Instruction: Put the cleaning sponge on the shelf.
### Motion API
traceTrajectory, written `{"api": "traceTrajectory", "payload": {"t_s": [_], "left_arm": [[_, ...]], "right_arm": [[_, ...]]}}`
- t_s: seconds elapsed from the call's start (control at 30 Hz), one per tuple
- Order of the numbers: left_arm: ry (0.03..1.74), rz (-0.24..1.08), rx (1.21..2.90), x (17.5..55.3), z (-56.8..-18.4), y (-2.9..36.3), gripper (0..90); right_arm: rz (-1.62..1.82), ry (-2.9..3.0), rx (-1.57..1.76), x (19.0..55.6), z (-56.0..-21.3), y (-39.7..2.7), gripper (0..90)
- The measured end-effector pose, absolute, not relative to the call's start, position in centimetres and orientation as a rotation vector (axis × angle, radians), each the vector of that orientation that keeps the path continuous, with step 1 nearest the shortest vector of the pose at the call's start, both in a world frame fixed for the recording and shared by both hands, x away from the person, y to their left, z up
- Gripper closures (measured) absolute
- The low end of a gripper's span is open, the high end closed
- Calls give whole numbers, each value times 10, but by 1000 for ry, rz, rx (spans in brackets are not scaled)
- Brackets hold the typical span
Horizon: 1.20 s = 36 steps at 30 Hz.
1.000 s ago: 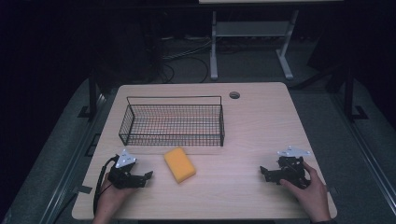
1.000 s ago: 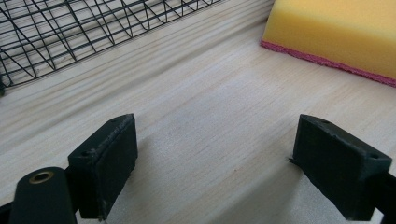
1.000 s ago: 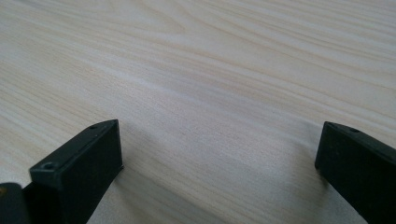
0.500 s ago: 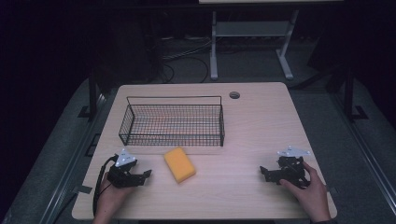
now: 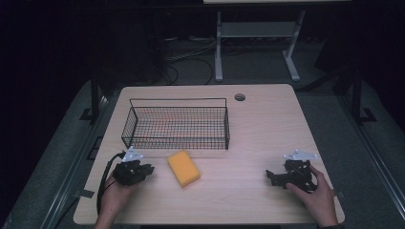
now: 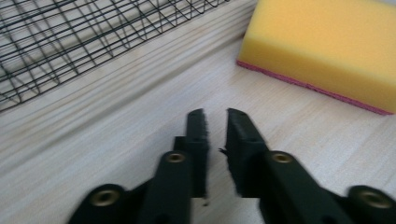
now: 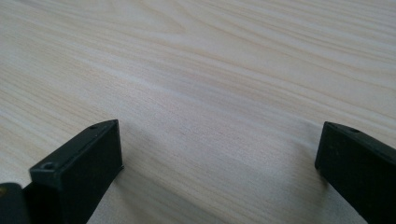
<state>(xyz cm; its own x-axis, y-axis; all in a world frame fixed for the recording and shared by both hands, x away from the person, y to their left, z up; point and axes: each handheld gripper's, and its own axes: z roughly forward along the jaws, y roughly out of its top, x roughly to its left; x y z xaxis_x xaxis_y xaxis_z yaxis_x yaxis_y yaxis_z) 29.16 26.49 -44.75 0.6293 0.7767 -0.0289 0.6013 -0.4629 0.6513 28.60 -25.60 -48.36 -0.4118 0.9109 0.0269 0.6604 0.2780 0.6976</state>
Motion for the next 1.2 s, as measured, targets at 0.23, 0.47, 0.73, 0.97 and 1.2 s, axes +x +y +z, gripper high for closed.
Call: {"api": "traceTrajectory", "payload": {"t_s": [0.23, 0.47, 0.73, 0.97, 1.2], "left_arm": [[1096, 305, 2251, 297, -445, 258, 897], [1074, 312, 2245, 304, -440, 248, 896], [1060, 308, 2247, 312, -441, 238, 896], [1042, 302, 2265, 319, -442, 229, 896], [1020, 295, 2282, 324, -442, 220, 896]], "right_arm": [[906, 2176, 1418, 286, -484, -256, 0], [906, 2176, 1419, 286, -484, -256, 0], [906, 2175, 1419, 286, -484, -256, 0], [906, 2176, 1418, 286, -484, -256, 0], [906, 2176, 1418, 286, -484, -256, 0]]}}
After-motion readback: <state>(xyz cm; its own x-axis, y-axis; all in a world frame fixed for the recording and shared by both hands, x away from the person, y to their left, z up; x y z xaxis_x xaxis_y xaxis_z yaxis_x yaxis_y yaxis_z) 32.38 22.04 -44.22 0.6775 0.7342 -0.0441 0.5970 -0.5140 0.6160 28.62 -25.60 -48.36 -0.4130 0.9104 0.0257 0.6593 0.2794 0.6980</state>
